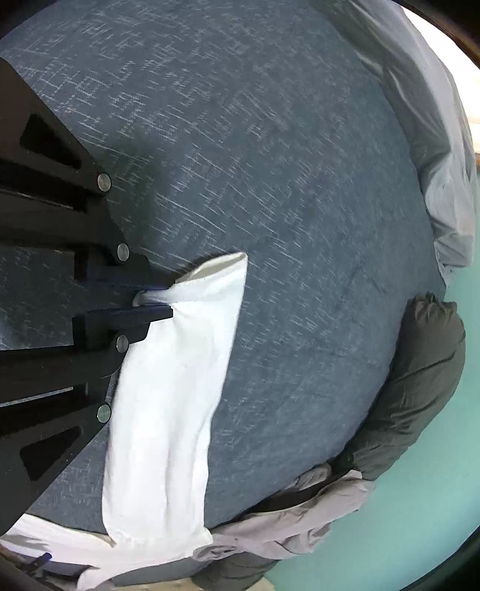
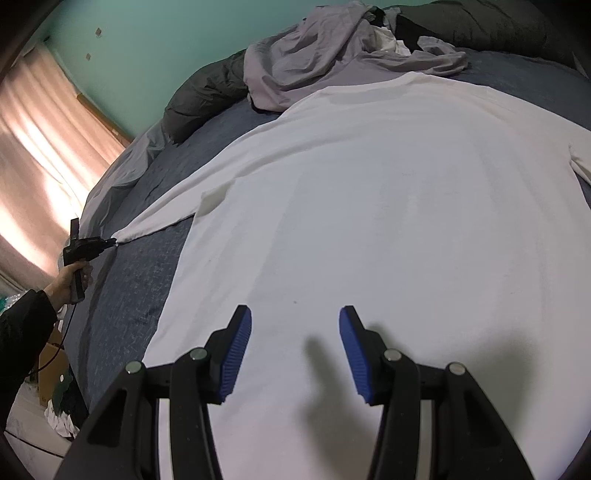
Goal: Fold clothes
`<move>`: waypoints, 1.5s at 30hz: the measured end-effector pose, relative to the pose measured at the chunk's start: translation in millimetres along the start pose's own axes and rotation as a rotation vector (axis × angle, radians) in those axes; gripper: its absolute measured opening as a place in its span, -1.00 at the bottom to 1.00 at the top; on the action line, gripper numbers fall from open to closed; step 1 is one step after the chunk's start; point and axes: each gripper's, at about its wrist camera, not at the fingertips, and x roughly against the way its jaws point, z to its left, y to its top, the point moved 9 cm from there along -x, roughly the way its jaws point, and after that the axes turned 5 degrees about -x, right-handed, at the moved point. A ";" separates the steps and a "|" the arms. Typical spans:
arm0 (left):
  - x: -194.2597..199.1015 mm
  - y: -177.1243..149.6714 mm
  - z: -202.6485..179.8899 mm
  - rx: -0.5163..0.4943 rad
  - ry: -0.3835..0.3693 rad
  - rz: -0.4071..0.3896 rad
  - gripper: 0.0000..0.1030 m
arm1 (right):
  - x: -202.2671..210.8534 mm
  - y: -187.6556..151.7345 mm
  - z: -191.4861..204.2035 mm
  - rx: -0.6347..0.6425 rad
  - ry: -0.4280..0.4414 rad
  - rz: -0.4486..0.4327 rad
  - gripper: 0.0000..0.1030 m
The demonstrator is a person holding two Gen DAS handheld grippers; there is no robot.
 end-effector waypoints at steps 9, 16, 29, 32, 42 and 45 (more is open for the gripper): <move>10.1 39.1 -27.1 0.041 -0.020 -0.029 -0.84 | -7.9 -4.7 -0.4 -0.010 0.009 0.011 -0.02; -6.1 25.7 -36.1 0.028 -0.026 0.021 -0.73 | -9.4 -3.9 3.5 0.002 0.018 0.015 -0.02; 0.2 8.6 -28.4 -0.049 0.008 0.005 -0.15 | -9.0 -6.6 6.8 0.002 0.026 0.013 -0.02; -3.4 4.4 -28.1 -0.079 0.026 0.014 -0.16 | -9.1 -5.1 6.2 -0.004 0.028 0.010 -0.02; -2.6 13.7 -29.9 -0.102 0.022 -0.006 -0.83 | -13.3 -4.7 4.2 -0.006 0.027 0.016 -0.02; -3.6 14.8 -35.7 -0.104 0.020 -0.003 -0.89 | -12.6 -4.4 5.8 -0.009 0.032 0.015 -0.02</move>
